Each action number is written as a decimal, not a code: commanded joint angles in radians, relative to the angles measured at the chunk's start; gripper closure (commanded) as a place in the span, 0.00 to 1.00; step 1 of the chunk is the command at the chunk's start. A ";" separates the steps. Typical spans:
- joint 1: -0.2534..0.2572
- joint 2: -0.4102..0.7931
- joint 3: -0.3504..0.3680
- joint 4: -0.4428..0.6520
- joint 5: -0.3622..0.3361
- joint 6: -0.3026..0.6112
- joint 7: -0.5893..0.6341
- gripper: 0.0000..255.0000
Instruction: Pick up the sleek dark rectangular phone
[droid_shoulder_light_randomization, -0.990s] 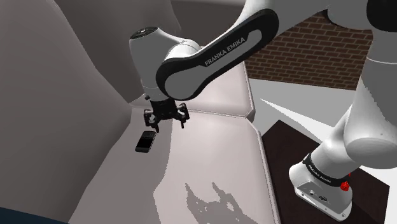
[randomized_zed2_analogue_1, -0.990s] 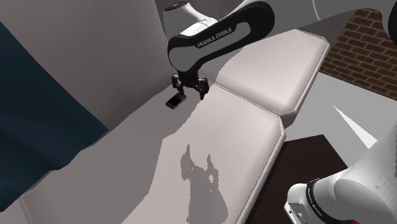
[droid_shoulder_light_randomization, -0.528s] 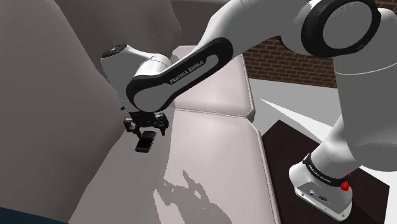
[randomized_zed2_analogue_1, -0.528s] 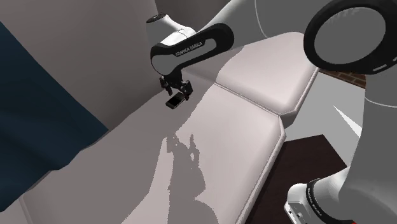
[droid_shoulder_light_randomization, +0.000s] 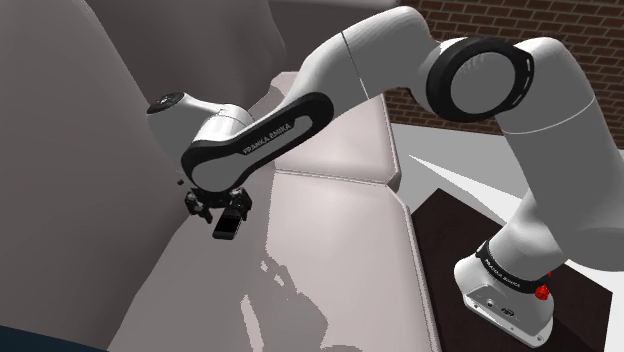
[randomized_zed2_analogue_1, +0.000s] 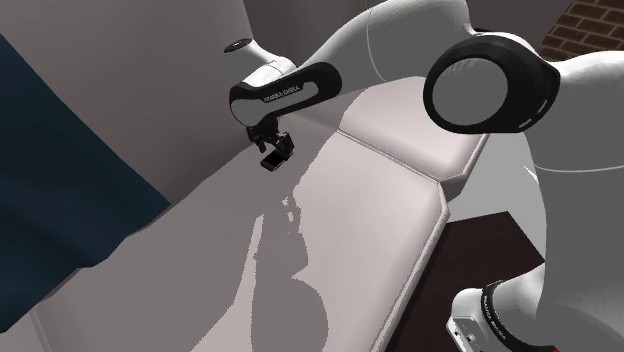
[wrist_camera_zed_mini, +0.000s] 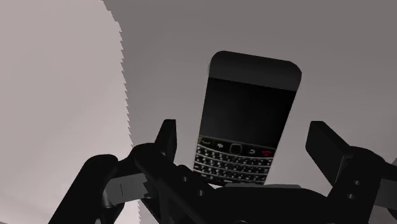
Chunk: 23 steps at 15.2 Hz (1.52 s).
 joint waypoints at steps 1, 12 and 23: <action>0.002 0.013 -0.004 -0.004 -0.005 0.017 0.004 0.00; 0.004 0.027 -0.007 -0.002 -0.009 0.028 0.006 1.00; -0.005 -0.041 0.011 0.007 0.014 -0.046 -0.007 1.00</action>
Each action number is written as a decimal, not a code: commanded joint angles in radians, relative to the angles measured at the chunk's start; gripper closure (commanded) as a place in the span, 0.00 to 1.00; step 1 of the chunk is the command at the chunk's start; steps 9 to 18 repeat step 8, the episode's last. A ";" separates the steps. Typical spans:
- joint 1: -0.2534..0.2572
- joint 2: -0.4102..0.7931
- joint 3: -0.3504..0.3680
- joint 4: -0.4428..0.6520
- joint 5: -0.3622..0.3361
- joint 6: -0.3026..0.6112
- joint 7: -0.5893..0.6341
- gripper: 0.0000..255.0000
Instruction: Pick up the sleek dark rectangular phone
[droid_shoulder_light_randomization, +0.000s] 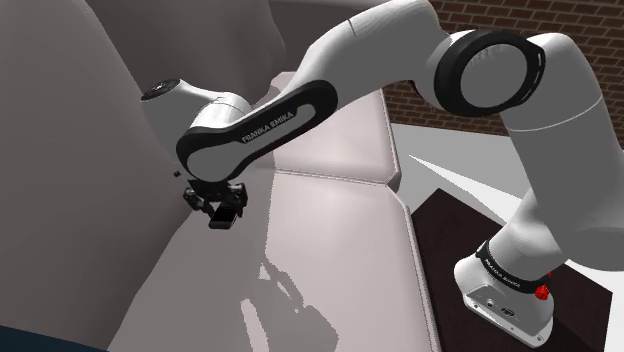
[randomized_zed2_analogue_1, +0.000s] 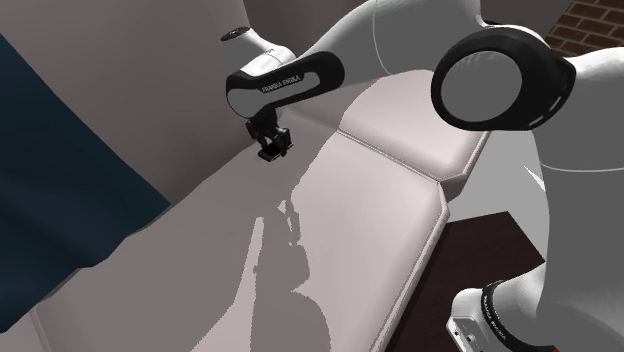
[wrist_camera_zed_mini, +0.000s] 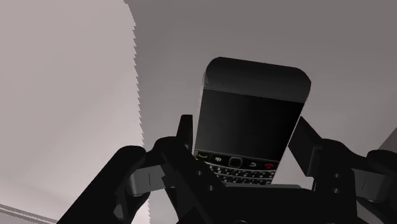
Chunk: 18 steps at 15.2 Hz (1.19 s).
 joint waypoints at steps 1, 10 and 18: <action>-0.001 -0.013 0.004 0.005 0.005 -0.017 -0.003 1.00; -0.004 -0.044 0.013 0.023 0.017 -0.065 -0.011 1.00; -0.004 -0.044 0.013 0.023 0.017 -0.065 -0.011 1.00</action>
